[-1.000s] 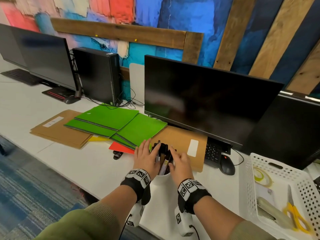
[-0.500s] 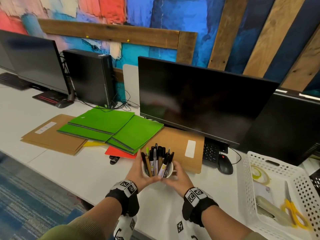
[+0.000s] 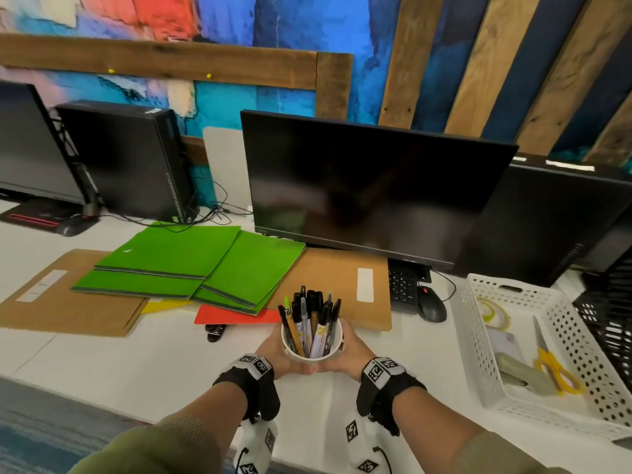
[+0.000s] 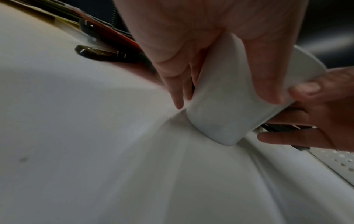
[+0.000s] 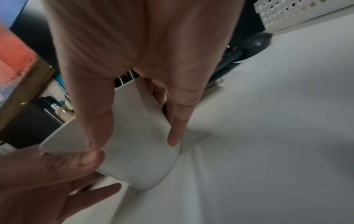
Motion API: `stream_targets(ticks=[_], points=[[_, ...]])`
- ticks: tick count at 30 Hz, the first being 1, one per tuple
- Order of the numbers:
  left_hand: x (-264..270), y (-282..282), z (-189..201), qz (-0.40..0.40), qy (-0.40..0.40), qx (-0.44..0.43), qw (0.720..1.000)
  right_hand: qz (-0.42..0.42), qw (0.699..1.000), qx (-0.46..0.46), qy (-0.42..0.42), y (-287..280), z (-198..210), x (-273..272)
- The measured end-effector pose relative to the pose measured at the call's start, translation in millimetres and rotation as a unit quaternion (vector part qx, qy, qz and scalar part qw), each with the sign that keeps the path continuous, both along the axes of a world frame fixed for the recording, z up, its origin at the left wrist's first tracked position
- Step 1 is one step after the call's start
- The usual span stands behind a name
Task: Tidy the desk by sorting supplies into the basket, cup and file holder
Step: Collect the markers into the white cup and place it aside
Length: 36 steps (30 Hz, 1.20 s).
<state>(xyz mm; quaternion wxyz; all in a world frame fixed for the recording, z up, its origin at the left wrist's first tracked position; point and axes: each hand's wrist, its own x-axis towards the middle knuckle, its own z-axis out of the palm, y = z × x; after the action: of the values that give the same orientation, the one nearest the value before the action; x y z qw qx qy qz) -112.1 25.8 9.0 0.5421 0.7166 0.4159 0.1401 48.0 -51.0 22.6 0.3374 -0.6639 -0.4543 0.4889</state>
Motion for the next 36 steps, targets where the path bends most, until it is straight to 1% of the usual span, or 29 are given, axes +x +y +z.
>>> stream_targets(ticks=[3,8,11,13,16,21,24,27,30,33,36], points=[[3.5,2.9,2.7,-0.026,-0.009,0.009,1.000,-0.027,1.000,0.006,-0.005,-7.7,7.4,-1.7],[14.7,-1.7,22.1,-0.077,0.003,0.030,0.997,-0.072,0.997,0.022,-0.018,-28.1,26.5,5.0],[29.0,-4.3,30.8,-0.125,0.017,0.054,0.991,-0.109,0.993,0.042,-0.023,-45.6,36.1,10.9],[40.1,-8.6,33.4,-0.142,0.024,0.055,0.988,-0.142,0.988,0.060,-0.024,-60.4,40.0,15.5],[58.1,-22.1,41.7,-0.167,0.023,0.063,0.984,-0.193,0.979,0.063,-0.035,-85.3,47.6,23.1],[102.5,-59.7,52.0,-0.225,-0.002,0.082,0.971,-0.256,0.962,0.069,-0.070,-136.3,59.6,48.1],[129.5,-86.3,56.3,-0.254,-0.012,0.088,0.963,-0.288,0.952,0.079,-0.070,-169.1,63.5,66.8],[156.7,-112.5,54.6,-0.274,-0.020,0.079,0.958,-0.309,0.945,0.070,-0.074,-201.1,63.5,85.9],[188.5,-145.9,54.6,-0.302,-0.014,0.068,0.951,-0.325,0.940,0.058,-0.084,-238.0,62.5,112.3],[216.6,-176.7,55.2,-0.331,-0.006,0.076,0.941,-0.332,0.937,0.038,-0.100,-270.9,60.9,137.8],[245.1,-206.5,51.4,-0.349,0.021,0.080,0.933,-0.337,0.935,0.022,-0.106,-301.9,54.9,166.4]])
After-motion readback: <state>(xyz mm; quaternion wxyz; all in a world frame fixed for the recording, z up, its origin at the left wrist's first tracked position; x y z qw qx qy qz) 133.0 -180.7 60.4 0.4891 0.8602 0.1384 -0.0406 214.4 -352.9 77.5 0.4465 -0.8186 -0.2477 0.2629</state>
